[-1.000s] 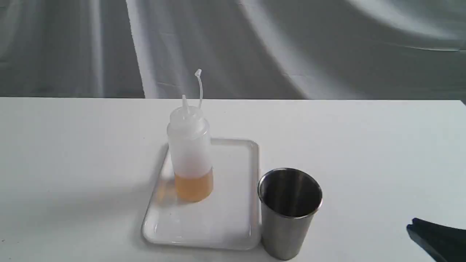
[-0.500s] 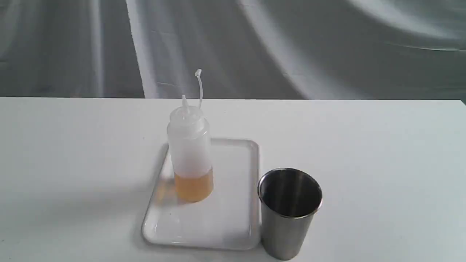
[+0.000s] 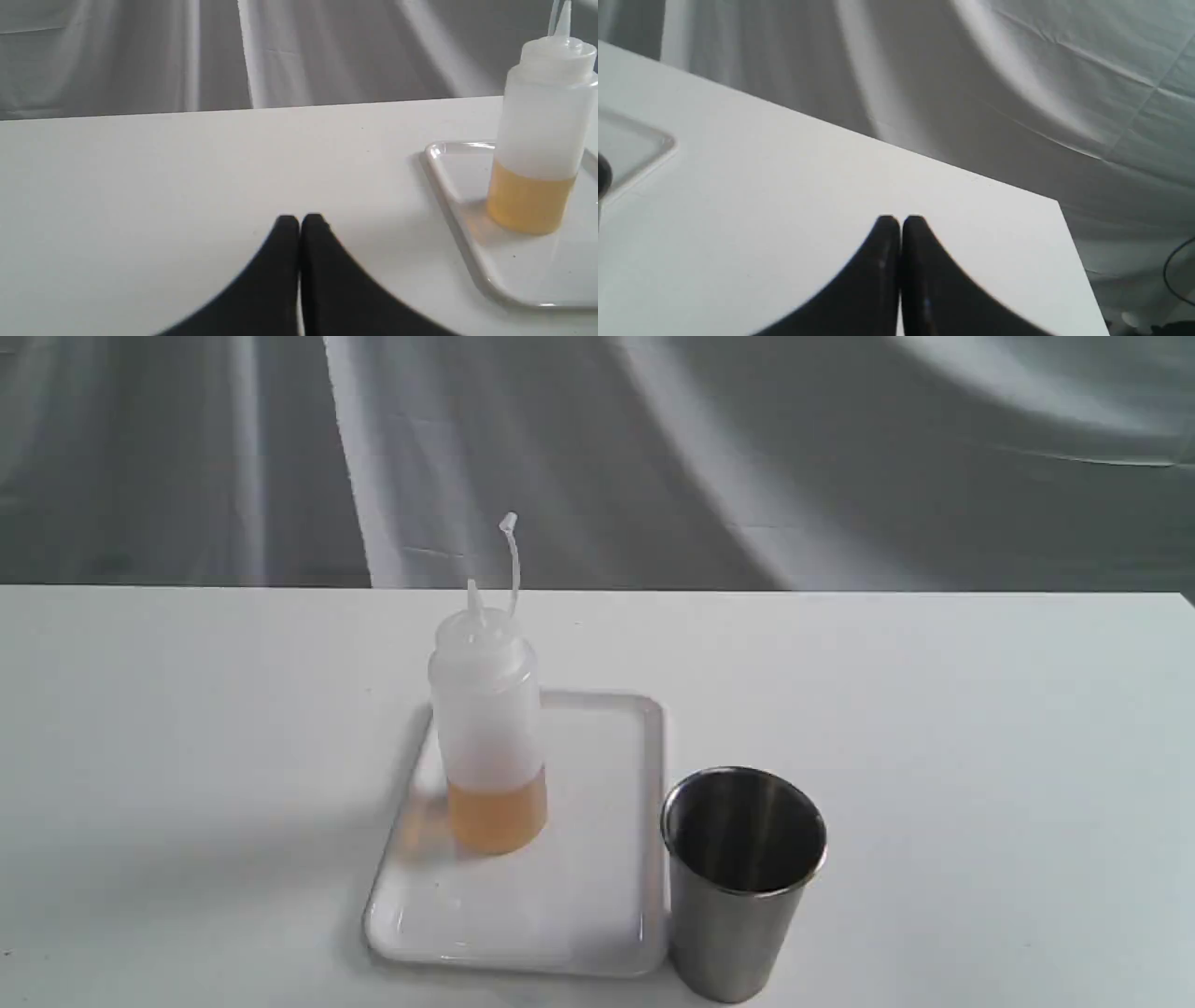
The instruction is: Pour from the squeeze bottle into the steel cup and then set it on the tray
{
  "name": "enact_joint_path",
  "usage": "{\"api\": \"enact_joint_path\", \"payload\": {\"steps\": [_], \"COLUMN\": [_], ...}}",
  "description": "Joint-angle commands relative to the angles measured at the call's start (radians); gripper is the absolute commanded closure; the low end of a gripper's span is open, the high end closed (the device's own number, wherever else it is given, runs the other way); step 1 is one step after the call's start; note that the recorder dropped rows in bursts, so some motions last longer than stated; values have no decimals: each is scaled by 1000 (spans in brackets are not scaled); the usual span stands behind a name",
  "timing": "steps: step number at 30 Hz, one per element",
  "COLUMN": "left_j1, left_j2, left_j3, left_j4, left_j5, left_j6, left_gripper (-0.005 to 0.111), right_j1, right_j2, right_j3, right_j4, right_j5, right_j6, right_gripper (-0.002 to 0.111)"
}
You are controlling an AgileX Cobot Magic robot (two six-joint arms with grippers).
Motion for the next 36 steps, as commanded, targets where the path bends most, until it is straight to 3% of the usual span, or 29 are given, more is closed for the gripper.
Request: {"api": "enact_joint_path", "payload": {"steps": [1, 9, 27, 33, 36], "left_j1": [2, 2, 2, 2, 2], "left_j2": [-3, -3, -3, -3, -3], "left_j3": [4, 4, 4, 4, 4], "left_j4": [-1, -1, -1, -1, -1], "left_j5": [-8, -8, -8, -8, -8], "left_j6": [-5, -3, -4, -2, -2], "left_gripper": [107, 107, 107, 107, 107], "right_j1": [-54, -228, -226, -230, -270], "right_j2": [-42, -116, -132, -174, -196], "right_j3": [16, 98, 203, 203, 203], "right_j4": [-7, -7, -8, -503, -616], "right_j5": [11, 259, 331, 335, 340], "right_j6": [92, 131, 271, 690, 785], "right_gripper": [108, 108, 108, 108, 108]}}
